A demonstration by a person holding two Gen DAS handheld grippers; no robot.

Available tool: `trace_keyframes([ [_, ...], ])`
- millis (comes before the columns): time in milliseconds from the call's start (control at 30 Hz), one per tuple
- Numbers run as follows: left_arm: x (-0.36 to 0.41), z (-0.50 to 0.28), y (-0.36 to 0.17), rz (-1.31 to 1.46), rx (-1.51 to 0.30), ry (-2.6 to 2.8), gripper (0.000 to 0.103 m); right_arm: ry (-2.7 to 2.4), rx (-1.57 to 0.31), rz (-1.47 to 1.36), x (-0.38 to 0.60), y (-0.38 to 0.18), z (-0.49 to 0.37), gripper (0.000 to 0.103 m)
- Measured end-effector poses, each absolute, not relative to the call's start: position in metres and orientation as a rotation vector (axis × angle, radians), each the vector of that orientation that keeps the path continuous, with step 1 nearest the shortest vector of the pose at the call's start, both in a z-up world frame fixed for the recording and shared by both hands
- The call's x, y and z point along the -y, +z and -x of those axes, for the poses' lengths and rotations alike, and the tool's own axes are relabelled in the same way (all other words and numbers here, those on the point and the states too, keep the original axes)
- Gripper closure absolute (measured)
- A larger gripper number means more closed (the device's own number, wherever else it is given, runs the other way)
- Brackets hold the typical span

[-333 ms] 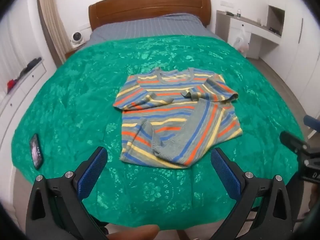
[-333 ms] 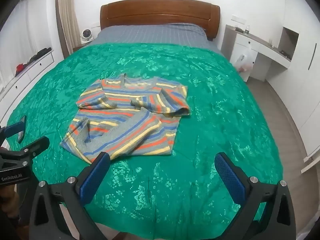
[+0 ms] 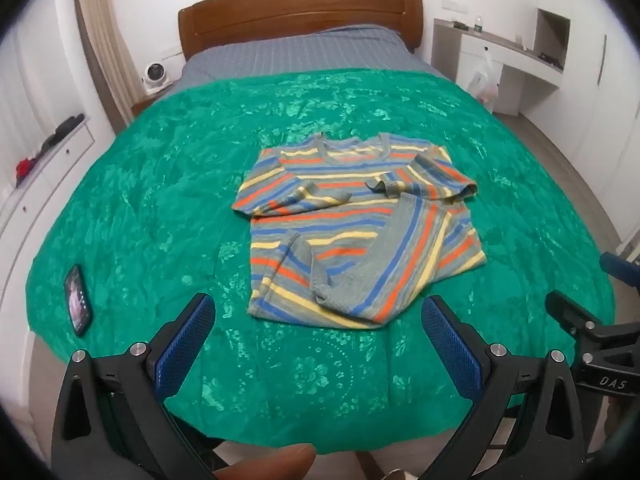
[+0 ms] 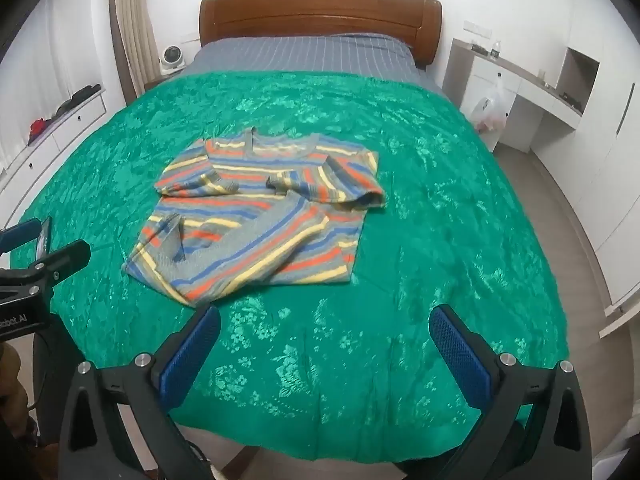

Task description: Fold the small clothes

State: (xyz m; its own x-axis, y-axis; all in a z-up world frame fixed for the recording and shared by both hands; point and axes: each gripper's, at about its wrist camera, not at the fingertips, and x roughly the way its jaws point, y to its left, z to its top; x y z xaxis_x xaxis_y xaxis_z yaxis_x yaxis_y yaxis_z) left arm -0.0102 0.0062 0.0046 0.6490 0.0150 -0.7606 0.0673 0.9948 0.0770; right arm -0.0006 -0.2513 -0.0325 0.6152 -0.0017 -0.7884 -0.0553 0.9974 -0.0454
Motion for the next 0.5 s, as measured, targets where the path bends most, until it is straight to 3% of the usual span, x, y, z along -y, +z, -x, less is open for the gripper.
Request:
trace_keyframes([
  [500, -0.017, 0.017, 0.000, -0.091, -0.893, -0.009, 0.000, 0.042, -0.914, 0.118, 0.227, -0.030, 0.002, 0.000],
])
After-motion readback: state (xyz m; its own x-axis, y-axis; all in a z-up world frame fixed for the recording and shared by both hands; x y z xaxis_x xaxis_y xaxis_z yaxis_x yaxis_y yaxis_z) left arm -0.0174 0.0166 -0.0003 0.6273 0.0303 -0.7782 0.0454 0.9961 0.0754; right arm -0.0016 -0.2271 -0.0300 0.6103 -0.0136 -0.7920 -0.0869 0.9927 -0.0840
